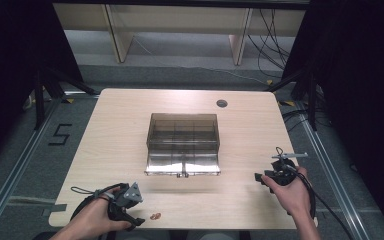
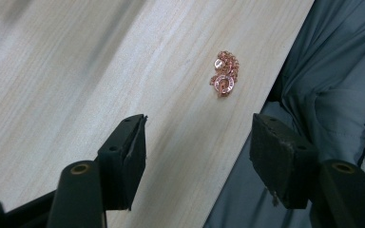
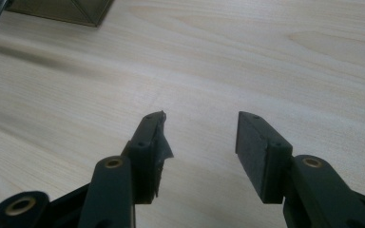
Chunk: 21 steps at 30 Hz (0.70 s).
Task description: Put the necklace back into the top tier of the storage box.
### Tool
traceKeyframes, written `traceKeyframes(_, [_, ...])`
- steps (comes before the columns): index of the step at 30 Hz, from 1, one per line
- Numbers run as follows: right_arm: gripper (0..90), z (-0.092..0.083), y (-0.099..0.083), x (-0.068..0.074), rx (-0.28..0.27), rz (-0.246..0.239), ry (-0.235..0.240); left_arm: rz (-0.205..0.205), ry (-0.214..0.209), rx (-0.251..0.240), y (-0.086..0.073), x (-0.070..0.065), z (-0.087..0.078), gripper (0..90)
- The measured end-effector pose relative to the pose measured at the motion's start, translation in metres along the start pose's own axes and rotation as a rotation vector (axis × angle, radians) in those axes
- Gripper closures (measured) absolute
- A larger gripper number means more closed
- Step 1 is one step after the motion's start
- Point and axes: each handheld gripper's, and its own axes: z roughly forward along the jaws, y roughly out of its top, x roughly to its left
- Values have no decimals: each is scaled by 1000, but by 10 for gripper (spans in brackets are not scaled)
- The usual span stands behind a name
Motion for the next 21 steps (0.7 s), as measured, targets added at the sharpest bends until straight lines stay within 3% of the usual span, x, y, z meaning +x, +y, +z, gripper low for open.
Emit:
traceKeyframes(4, [533,0,0,0,-1,-3,-3,0,-3,27,5,-1,2,356])
traceKeyframes(7, [531,0,0,0,-1,-2,6,1,-9,21,10,-2,4,355])
traceKeyframes(9, [531,0,0,0,-1,-4,7,16,-16,36,14,-2,6,358])
traceKeyframes(15, [530,-2,0,3,15,12,6,13,-29,105,24,-1,13,395])
traceKeyframes(21, [530,0,0,1,-25,-7,-17,38,-37,143,35,-3,15,431])
